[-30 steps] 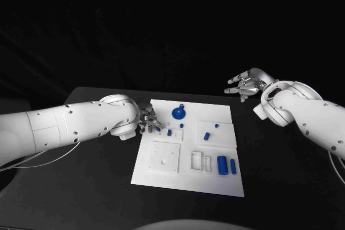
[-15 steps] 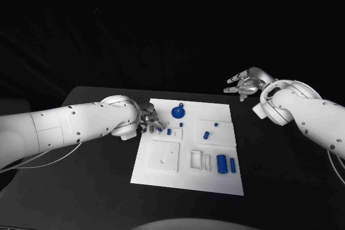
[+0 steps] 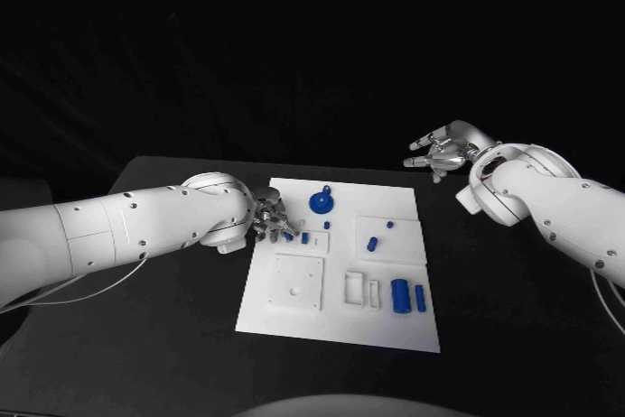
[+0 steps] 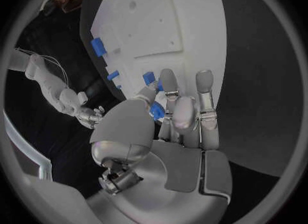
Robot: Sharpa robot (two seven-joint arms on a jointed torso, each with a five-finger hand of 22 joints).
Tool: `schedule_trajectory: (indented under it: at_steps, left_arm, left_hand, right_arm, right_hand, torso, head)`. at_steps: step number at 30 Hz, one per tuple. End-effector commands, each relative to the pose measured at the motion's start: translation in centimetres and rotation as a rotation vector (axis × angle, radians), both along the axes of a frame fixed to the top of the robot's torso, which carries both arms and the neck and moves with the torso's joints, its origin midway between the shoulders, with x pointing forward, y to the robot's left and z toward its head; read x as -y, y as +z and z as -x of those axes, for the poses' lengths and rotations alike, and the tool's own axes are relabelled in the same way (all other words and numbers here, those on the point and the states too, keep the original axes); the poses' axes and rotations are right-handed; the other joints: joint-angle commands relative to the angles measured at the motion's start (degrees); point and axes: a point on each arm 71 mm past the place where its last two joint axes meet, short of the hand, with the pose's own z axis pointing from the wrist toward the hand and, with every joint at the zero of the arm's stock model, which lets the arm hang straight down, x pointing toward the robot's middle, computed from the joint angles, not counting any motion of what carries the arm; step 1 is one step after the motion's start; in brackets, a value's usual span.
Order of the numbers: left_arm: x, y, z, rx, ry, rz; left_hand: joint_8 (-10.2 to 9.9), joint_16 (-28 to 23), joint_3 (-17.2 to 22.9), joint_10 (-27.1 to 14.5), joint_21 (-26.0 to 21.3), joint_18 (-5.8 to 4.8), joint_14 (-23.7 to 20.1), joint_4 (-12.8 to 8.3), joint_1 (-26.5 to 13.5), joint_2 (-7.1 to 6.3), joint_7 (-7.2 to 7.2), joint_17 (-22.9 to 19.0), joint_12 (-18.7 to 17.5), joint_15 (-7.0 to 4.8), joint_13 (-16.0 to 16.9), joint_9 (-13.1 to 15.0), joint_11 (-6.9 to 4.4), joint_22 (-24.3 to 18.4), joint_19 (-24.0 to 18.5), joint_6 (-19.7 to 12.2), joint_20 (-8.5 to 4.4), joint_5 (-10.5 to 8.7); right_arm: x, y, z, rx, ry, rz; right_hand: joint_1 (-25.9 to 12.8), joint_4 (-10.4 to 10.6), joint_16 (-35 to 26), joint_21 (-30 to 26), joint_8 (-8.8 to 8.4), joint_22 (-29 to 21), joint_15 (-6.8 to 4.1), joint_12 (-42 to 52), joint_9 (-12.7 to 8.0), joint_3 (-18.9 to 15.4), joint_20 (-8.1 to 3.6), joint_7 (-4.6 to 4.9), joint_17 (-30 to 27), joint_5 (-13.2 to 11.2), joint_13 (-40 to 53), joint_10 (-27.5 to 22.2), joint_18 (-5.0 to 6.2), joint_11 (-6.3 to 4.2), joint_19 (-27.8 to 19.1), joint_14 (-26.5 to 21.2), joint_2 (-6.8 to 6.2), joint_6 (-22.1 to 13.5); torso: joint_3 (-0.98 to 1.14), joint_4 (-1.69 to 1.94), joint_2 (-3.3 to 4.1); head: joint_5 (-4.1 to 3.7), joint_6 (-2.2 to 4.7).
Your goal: Assemble the parts on the task board
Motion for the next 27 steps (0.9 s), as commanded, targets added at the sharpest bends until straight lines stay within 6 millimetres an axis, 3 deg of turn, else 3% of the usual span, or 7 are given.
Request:
schedule_trajectory:
  at_steps: [1,27]
  left_arm:
    - [0.27,-0.04,0.04,-0.002,-0.048,-0.01]
    - [0.29,-0.14,-0.07,-0.005,-0.072,-0.012]
  left_hand:
    - [0.37,0.07,1.31,2.3,0.27,0.81,0.34,-1.13,2.12,1.32,-0.75,-0.05,-0.03,0.05,0.01,-0.1,-0.34,1.02,0.05,0.3,0.4,0.0]
    - [0.31,0.02,1.09,2.27,0.22,0.77,0.28,-0.53,2.47,1.14,-0.75,-0.14,-0.13,0.07,0.05,-0.23,-0.31,1.01,-0.04,0.4,0.4,-0.07]
  right_arm:
    - [-0.1,-0.07,0.05,-0.007,0.011,0.006]
    - [-0.09,-0.17,0.06,-0.013,0.012,0.007]
  right_hand:
    - [-0.42,0.0,0.32,0.1,0.17,0.02,-0.04,0.34,0.01,0.1,0.29,0.2,0.09,0.1,0.08,-0.14,0.85,-0.29,1.91,0.02,0.15,0.41]
    - [-0.47,0.02,0.31,0.12,0.16,0.02,-0.05,0.34,0.0,0.02,0.28,0.18,0.08,0.14,0.07,-0.11,0.85,-0.3,1.92,0.05,0.14,0.41]
  torso:
    - [-0.02,0.01,0.0]
    - [-0.04,0.02,0.02]
  head:
    - [0.05,-0.06]
    - [0.33,-0.57]
